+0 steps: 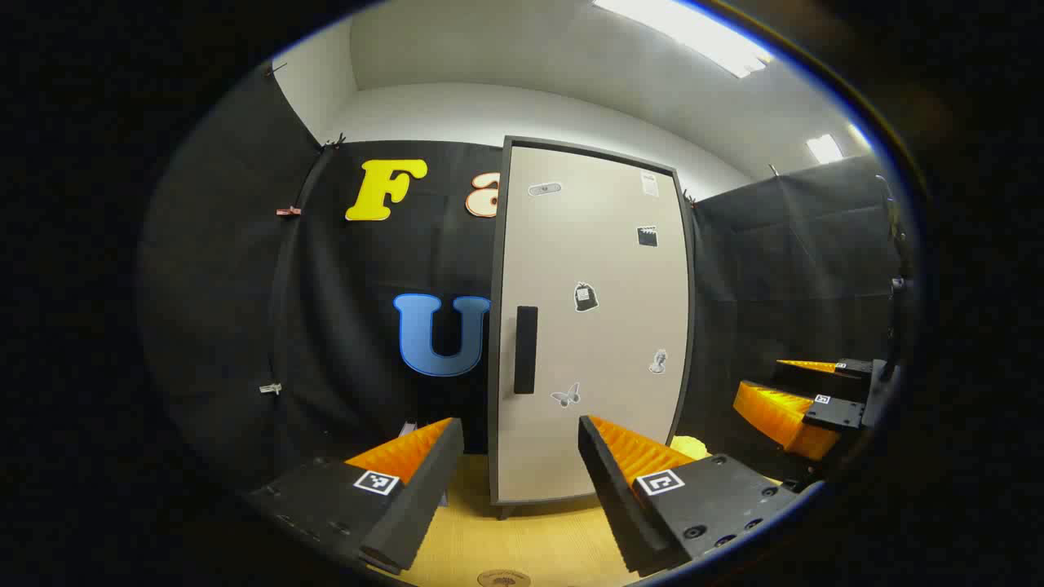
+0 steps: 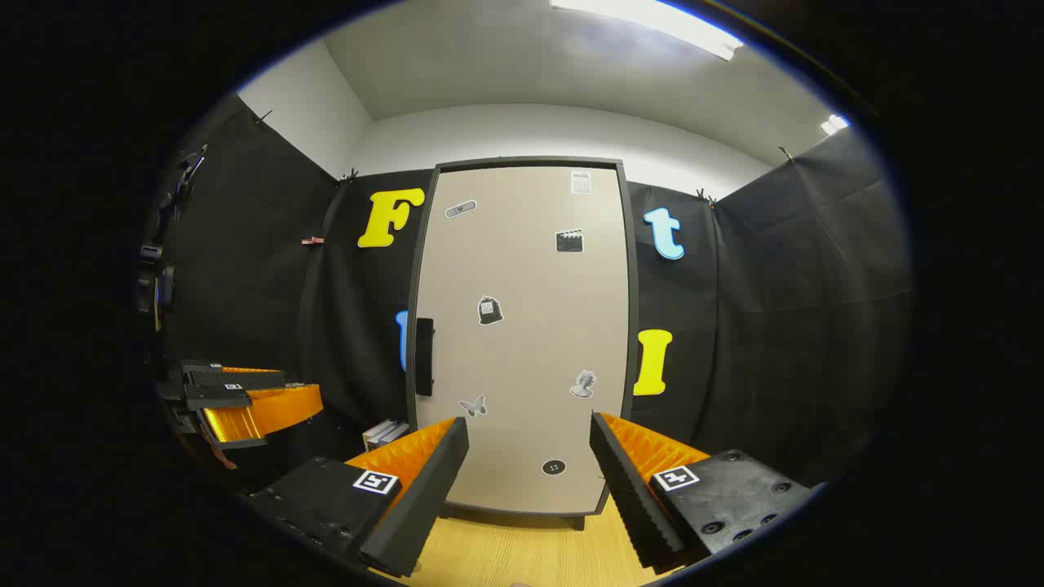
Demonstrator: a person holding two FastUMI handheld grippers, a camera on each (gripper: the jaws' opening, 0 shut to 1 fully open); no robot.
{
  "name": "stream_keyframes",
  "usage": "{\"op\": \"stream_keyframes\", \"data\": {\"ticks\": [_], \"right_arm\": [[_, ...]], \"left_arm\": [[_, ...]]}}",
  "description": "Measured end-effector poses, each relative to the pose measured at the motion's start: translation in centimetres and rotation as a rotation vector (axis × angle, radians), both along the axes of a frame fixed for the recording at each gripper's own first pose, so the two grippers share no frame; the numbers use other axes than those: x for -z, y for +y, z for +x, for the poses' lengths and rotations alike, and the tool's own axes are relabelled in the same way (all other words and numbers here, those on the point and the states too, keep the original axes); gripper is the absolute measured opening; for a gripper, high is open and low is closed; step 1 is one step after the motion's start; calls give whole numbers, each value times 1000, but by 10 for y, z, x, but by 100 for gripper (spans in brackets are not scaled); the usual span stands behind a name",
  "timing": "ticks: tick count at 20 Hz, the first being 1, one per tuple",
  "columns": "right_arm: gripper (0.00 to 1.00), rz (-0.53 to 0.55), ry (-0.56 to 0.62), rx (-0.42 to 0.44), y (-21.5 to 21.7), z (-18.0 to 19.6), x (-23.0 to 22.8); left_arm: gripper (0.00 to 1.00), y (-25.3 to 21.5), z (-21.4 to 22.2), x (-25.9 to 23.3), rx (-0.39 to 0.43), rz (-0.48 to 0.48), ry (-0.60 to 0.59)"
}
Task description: Open the cabinet door with the right hand, grasp the bottle in the cabinet with the left hand and place it on the coaster, then close the cabinet door with the right hand.
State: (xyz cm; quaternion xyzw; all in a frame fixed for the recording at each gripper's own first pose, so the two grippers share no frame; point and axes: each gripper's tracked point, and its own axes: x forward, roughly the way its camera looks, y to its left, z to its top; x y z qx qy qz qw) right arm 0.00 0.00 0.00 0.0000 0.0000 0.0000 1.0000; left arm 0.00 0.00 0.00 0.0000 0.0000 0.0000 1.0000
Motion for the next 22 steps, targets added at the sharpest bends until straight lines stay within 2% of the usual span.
{"op": "stream_keyframes", "data": {"ticks": [15, 22], "right_arm": [[97, -5, 3, -27, 10, 11, 4], [97, -7, 25, -77, 12, 16, 10]], "left_arm": [[90, 0, 3, -4, -1, 25, -8], [90, 3, 4, 0, -54, 27, 0]]}}
